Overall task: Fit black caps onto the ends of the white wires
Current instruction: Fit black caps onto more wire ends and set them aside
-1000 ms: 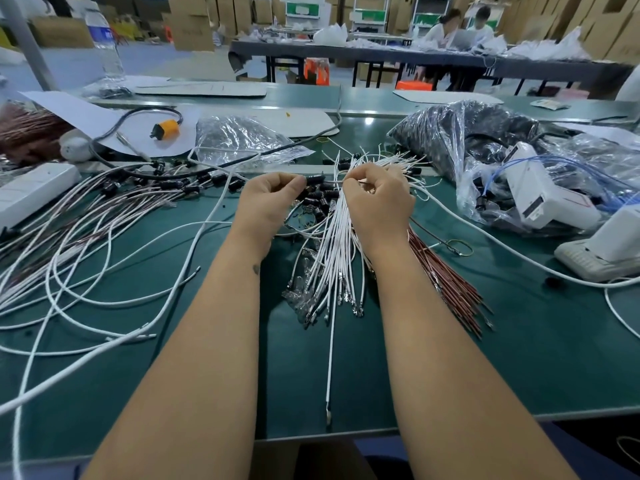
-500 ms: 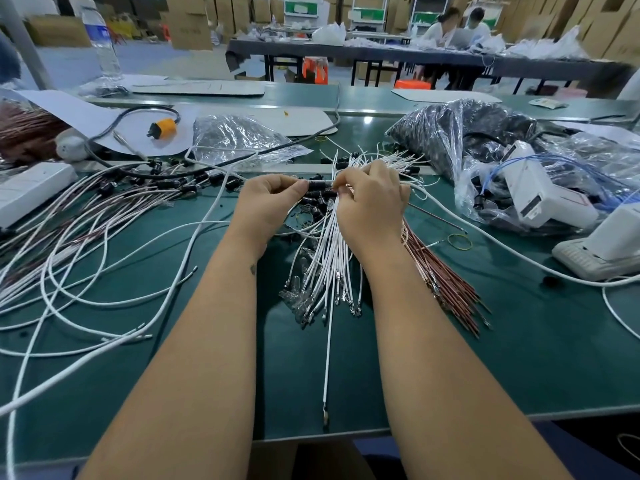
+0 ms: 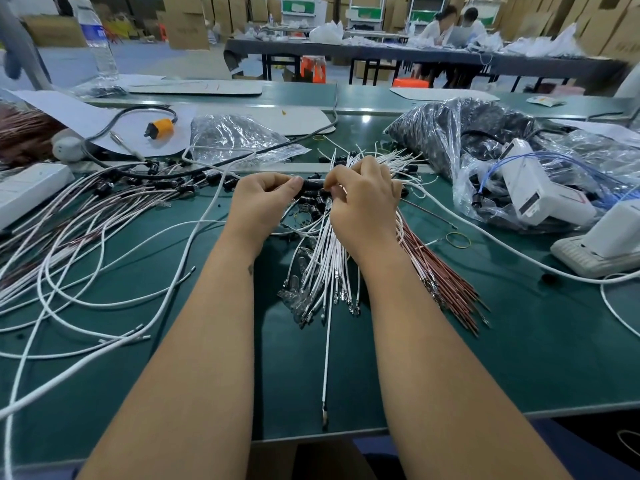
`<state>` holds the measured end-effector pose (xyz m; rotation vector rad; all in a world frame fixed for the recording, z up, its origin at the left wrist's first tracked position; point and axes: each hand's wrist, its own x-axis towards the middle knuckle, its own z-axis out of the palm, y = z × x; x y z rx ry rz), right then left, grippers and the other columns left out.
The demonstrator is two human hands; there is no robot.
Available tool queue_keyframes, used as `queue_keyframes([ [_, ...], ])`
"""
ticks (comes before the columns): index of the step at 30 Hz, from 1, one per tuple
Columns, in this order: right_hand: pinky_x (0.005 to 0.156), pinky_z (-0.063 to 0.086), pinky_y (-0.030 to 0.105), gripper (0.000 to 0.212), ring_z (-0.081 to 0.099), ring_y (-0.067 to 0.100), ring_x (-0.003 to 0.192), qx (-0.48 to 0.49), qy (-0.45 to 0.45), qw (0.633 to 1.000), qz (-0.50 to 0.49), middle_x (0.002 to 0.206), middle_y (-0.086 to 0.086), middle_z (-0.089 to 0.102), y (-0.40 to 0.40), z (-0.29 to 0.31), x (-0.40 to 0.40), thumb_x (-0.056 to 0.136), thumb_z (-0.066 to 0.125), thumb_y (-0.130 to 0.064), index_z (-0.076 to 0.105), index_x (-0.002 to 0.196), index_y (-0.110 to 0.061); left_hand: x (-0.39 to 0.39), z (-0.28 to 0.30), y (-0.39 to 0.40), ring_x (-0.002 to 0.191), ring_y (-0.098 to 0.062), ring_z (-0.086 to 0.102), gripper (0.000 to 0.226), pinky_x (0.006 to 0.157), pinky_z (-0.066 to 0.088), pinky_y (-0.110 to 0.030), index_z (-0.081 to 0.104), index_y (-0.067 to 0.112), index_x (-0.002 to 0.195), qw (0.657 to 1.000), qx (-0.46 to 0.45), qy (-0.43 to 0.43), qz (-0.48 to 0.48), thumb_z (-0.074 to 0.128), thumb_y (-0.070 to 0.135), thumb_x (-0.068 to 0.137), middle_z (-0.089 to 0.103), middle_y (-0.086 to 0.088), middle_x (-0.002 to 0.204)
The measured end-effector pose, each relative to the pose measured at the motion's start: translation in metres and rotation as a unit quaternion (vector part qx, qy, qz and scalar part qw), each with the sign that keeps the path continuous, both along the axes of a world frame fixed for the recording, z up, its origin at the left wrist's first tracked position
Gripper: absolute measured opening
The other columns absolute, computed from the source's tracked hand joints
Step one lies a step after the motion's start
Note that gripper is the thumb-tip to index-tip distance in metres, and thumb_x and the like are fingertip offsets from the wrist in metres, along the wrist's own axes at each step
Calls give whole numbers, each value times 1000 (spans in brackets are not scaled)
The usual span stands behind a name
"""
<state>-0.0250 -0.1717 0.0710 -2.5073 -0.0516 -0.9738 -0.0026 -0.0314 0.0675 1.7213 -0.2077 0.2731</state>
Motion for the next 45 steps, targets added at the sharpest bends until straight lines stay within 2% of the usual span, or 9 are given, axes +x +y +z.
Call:
queue_keyframes([
  [7, 72, 14, 28, 22, 38, 15, 88, 36, -11, 999, 18, 86, -5, 43, -1, 0, 2, 86, 57, -6, 69, 88, -24, -1, 0, -1, 53, -10, 40, 18, 46, 35, -11, 70, 22, 70, 1000, 0, -16, 12, 68, 27, 88, 51, -8, 63],
  [11, 75, 16, 26, 15, 43, 17, 93, 33, 2, 999, 12, 89, -5, 45, -1, -1, 3, 88, 58, -11, 70, 91, -20, 0, 0, -2, 66, -13, 48, 17, 52, 40, -9, 70, 25, 71, 1000, -2, -7, 6, 68, 28, 88, 58, -12, 73],
  [16, 75, 20, 28, 14, 49, 17, 91, 66, -21, 997, 32, 87, -6, 50, -1, 0, 2, 87, 62, -10, 68, 96, -19, 2, -2, -3, 47, -5, 39, 17, 46, 36, -9, 70, 22, 72, 999, -12, -7, 34, 68, 27, 88, 51, -5, 61],
  [22, 73, 16, 28, 12, 44, 13, 93, 89, -19, 995, 30, 91, -6, 51, -2, 0, 5, 92, 58, -15, 68, 94, -23, 3, -2, -1, 68, -11, 55, 12, 60, 45, -8, 71, 24, 75, 999, -33, -6, 15, 69, 24, 87, 63, -7, 74],
  [26, 71, 13, 29, 14, 39, 11, 92, 61, 4, 998, 12, 92, -8, 46, -5, -2, 8, 96, 53, -21, 68, 98, -21, 1, 0, -1, 69, 4, 64, 5, 64, 46, -6, 72, 21, 81, 999, -50, 4, -20, 72, 18, 85, 70, 7, 73],
  [33, 70, 11, 30, 20, 35, 12, 89, 28, 27, 999, 19, 89, -7, 44, -2, -3, 7, 99, 48, -27, 66, 96, -20, 0, 0, -4, 67, 0, 62, 5, 64, 47, -8, 72, 20, 80, 999, -51, -8, -15, 73, 19, 84, 69, 5, 71],
  [36, 78, 20, 30, 20, 44, 16, 97, 65, 23, 997, 47, 97, -3, 53, -1, -1, 6, 98, 49, -14, 66, 107, -16, 0, -1, -4, 67, -7, 57, 8, 64, 47, -9, 72, 21, 78, 999, -37, -9, 3, 72, 24, 85, 67, -4, 73],
  [39, 87, 37, 30, 35, 53, 18, 98, 123, 5, 988, 91, 100, 2, 61, -1, 3, 3, 90, 51, 4, 61, 120, -10, -1, 1, -3, 66, -1, 60, 8, 63, 47, -7, 72, 23, 78, 999, -43, -6, 1, 71, 24, 86, 68, 4, 70],
  [45, 63, 35, 7, 38, 55, 12, 76, 134, -8, 985, 112, 81, -2, 58, -5, 4, 0, 86, 55, 9, 62, 118, -11, -6, 5, -3, 71, -1, 64, 15, 72, 51, -12, 71, 23, 82, 998, -56, -27, -31, 70, 9, 85, 70, 7, 74],
])
